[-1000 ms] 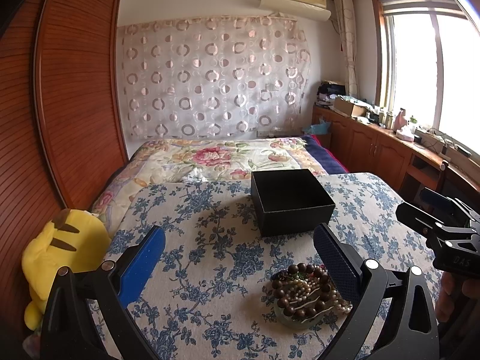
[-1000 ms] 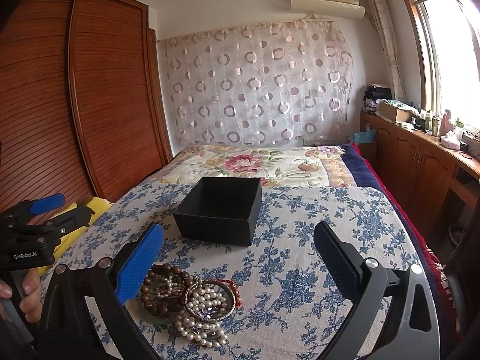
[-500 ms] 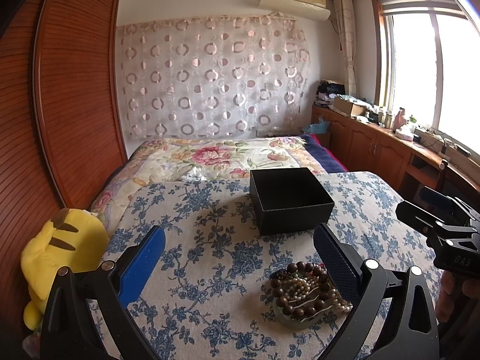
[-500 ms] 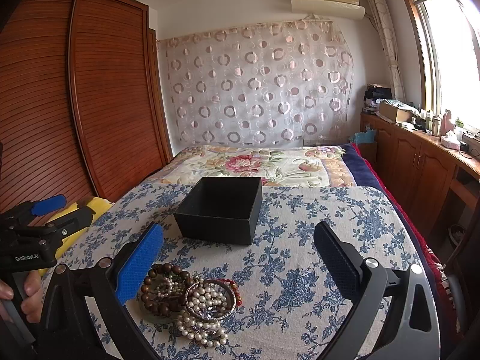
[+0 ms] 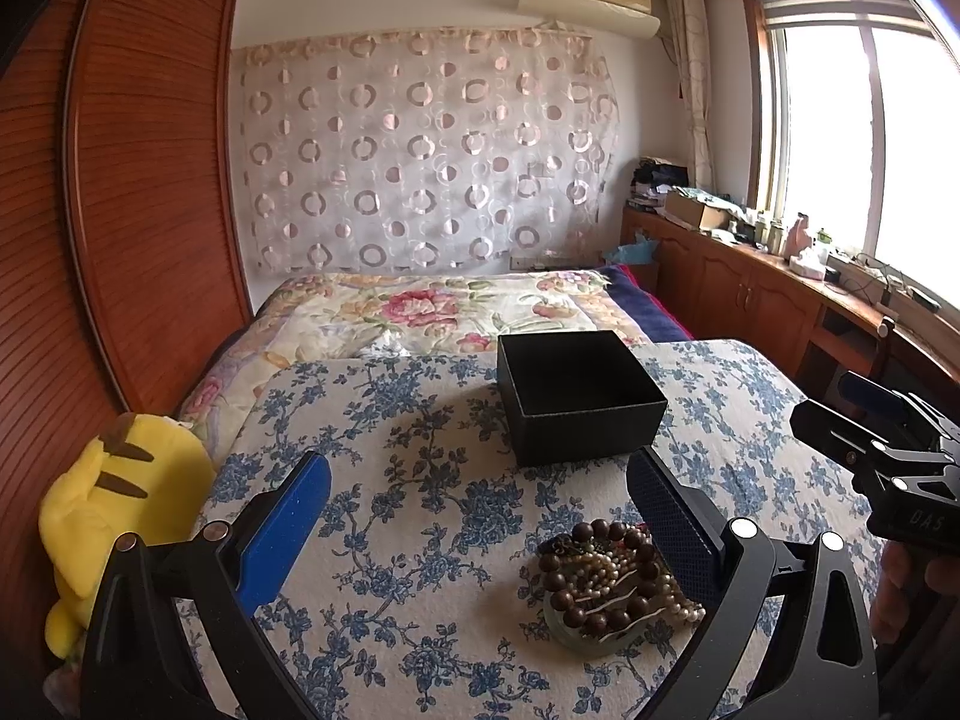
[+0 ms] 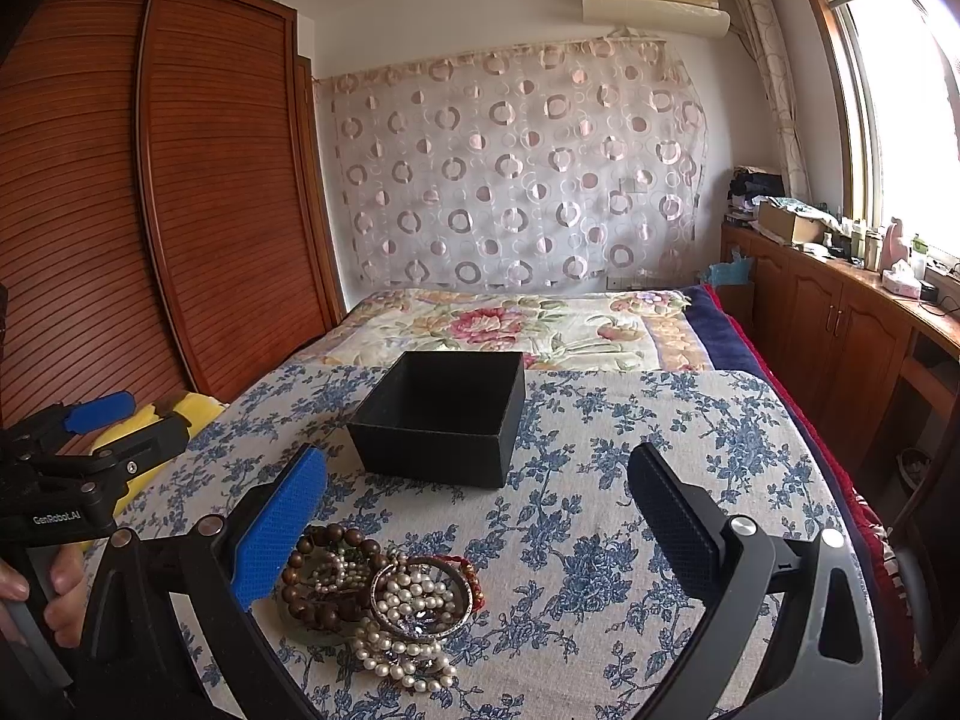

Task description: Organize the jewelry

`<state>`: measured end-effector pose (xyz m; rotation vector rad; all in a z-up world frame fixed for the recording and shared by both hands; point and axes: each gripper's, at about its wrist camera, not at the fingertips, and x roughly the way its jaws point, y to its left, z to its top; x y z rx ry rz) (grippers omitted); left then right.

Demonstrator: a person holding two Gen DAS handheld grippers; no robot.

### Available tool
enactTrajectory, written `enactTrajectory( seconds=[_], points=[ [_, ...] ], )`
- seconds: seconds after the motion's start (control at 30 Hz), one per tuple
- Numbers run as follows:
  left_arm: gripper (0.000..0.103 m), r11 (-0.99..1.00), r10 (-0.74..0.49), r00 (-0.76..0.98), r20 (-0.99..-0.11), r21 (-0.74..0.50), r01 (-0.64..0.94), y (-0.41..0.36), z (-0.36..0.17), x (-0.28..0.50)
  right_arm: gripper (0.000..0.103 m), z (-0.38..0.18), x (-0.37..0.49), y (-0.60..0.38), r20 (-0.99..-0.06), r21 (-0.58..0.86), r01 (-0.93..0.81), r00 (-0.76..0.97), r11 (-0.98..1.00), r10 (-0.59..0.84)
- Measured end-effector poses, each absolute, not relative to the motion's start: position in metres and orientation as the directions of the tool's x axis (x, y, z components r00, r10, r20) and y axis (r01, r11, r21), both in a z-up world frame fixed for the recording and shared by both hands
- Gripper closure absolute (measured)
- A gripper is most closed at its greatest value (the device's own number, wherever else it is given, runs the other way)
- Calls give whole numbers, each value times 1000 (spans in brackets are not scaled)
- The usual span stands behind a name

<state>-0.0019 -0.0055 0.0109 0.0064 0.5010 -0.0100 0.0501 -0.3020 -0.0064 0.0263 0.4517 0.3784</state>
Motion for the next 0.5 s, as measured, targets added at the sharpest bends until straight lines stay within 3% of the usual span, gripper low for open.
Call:
enactTrajectory(
  seconds=[0.5],
  points=[
    [8, 1000, -15, 876, -483, 2, 18, -10, 9, -4, 3, -6, 50, -302, -422, 107, -352, 831, 930, 363]
  ],
)
